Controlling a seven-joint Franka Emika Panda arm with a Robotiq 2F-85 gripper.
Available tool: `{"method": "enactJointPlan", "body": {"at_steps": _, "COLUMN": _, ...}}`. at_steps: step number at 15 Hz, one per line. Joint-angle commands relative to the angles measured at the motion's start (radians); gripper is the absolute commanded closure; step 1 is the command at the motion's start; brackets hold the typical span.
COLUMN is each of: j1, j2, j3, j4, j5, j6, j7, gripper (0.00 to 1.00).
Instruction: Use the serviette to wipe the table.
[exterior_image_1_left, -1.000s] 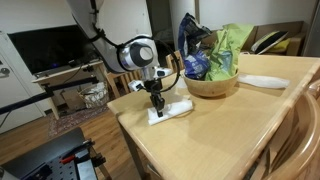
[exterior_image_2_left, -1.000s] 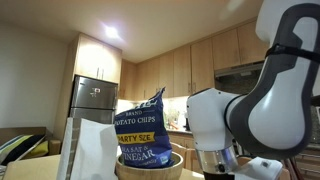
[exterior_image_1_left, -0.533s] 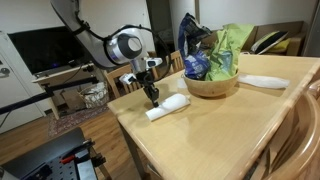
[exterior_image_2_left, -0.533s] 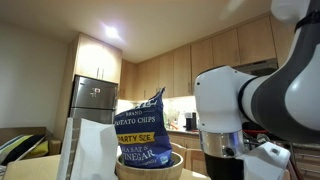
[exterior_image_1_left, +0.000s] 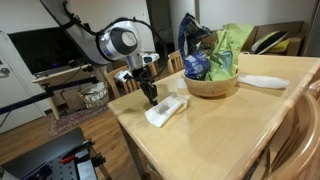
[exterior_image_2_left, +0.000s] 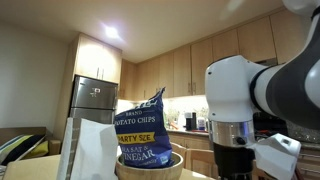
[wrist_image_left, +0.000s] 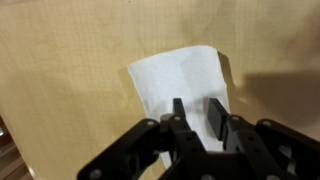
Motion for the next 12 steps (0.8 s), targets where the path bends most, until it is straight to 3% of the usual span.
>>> {"method": "enactJointPlan", "body": {"at_steps": 1, "j1": -0.027, "j2": -0.002, "j3": -0.001, "j4": -0.008, "j5": 0.005, "j6": -0.013, "j7": 0.001, "gripper": 0.37}}
{"method": "enactJointPlan", "body": {"at_steps": 6, "j1": -0.059, "j2": 0.053, "j3": -0.011, "j4": 0.033, "j5": 0.017, "j6": -0.017, "j7": -0.013, "gripper": 0.01}}
{"method": "enactJointPlan", "body": {"at_steps": 12, "j1": -0.097, "j2": 0.140, "j3": 0.006, "j4": 0.106, "j5": 0.098, "j6": -0.027, "j7": -0.098, "gripper": 0.00}}
